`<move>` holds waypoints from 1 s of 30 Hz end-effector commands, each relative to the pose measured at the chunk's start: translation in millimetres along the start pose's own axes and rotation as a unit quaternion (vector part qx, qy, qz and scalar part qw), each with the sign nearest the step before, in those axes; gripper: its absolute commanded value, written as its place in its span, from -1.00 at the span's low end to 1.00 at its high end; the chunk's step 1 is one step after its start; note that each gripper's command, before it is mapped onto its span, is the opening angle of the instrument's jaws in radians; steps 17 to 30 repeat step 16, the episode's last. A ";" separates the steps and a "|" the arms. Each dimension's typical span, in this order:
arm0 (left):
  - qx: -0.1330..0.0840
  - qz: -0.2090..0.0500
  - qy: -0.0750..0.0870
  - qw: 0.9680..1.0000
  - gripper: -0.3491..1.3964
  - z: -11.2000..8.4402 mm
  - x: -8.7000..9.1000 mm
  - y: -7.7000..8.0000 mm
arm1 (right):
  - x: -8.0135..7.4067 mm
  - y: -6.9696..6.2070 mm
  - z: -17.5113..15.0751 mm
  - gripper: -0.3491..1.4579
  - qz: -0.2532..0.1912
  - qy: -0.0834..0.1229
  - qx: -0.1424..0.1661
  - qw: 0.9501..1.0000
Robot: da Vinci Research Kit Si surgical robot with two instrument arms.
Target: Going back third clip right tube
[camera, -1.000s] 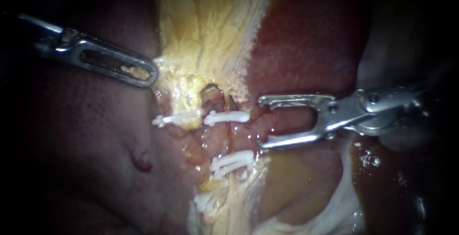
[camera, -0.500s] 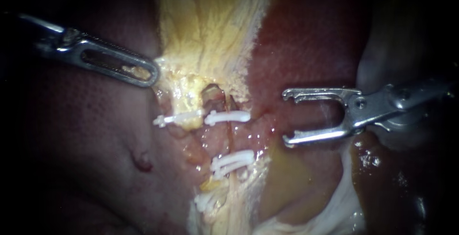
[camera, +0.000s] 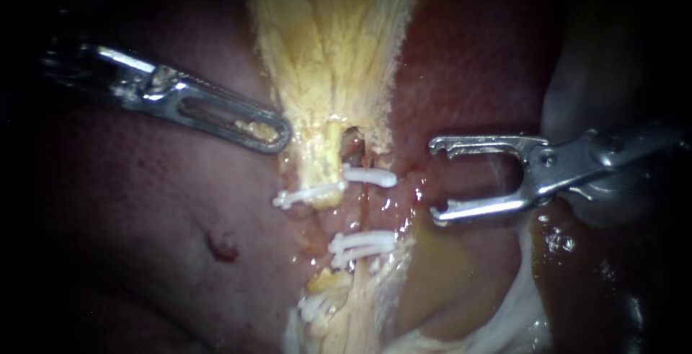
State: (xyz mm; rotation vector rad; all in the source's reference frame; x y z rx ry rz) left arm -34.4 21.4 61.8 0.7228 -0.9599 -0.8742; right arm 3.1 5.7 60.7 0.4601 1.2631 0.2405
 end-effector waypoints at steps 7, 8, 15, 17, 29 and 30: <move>-0.002 0.003 0.007 1.000 -1.00 0.8 0.5 1.0 | 0.0 0.0 0.1 -0.06 -0.003 0.000 -0.002 1.000; -0.002 0.003 0.007 1.000 -1.00 0.8 0.5 1.0 | 0.1 0.0 0.1 -0.06 -0.003 0.000 -0.002 1.000; -0.002 0.002 0.007 1.000 -1.00 0.7 0.5 1.0 | 0.1 0.0 0.2 -0.06 -0.006 0.000 -0.002 1.000; -0.001 0.002 0.007 1.000 -1.00 0.6 0.5 1.0 | 0.1 0.0 0.2 -0.06 -0.006 0.000 -0.002 1.000; -0.001 0.002 0.007 1.000 -1.00 0.6 0.5 1.0 | 0.1 0.0 0.2 -0.06 -0.006 0.000 -0.002 1.000; -0.001 0.002 0.007 1.000 -1.00 0.6 0.5 1.0 | 0.1 0.0 0.2 -0.06 -0.006 0.000 -0.002 1.000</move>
